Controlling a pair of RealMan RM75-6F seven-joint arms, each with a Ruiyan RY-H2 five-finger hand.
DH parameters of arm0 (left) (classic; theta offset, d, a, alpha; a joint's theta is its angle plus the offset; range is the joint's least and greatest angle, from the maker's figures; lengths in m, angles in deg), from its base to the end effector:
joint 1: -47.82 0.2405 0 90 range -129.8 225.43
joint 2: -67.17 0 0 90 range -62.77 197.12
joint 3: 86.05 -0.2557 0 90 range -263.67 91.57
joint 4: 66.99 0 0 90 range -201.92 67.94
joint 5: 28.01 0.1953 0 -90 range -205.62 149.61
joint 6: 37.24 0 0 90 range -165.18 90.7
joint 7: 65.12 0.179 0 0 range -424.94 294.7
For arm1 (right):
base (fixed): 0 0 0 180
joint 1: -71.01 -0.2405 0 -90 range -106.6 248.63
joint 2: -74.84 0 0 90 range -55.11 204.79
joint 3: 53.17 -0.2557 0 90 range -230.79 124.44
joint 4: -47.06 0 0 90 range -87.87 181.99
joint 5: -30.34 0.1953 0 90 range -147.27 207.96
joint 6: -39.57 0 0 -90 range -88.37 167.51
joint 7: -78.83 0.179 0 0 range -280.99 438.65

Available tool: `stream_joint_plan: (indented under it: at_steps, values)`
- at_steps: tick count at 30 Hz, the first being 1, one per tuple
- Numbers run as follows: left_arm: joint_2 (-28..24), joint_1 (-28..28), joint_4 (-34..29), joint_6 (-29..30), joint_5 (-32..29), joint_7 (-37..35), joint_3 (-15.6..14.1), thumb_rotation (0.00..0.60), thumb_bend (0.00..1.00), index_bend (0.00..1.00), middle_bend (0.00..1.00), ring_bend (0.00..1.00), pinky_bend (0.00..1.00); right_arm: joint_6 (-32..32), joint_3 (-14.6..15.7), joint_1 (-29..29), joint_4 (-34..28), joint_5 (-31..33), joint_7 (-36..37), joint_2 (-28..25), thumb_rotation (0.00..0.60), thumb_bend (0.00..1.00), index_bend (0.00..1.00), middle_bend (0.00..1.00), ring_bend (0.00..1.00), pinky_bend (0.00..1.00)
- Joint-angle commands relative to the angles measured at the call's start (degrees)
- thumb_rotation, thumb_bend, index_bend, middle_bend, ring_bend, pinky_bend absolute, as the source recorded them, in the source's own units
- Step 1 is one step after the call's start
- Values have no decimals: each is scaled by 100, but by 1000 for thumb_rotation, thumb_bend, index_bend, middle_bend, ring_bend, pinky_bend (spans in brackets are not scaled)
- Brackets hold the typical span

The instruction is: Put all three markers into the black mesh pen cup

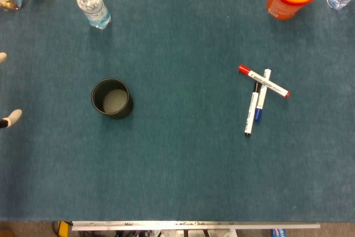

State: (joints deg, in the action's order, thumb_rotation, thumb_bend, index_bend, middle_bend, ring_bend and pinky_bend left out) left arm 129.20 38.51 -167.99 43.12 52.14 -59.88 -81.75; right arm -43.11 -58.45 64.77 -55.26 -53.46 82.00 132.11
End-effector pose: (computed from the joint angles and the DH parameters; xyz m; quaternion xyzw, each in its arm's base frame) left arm -0.2791 0.2387 0.1658 -0.5942 -0.4123 -0.3855 0.5730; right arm -0.2768 -0.2272 0.1955 0.5714 -0.4196 0.4250 0.5628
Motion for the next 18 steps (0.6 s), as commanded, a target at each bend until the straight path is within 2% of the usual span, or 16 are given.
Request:
stream_joint_plan:
  at_steps: [1, 11, 18]
  values:
    - [36, -15, 36, -51, -9, -61, -11, 600, 112, 121, 192, 164, 182, 13, -7, -8, 6, 11, 3, 7, 600, 342, 247, 206, 79, 63]
    - [30, -143, 176, -392, 60, -496, -76, 600, 112, 121, 192, 165, 182, -105, -161, -37, 0, 52, 99, -39, 600, 341, 247, 207, 79, 63]
    - [24, -449, 424, -1076, 184, -1566, -143, 600, 112, 122, 188, 164, 182, -172, -265, -67, -29, 84, 110, -60, 600, 342, 247, 207, 79, 63]
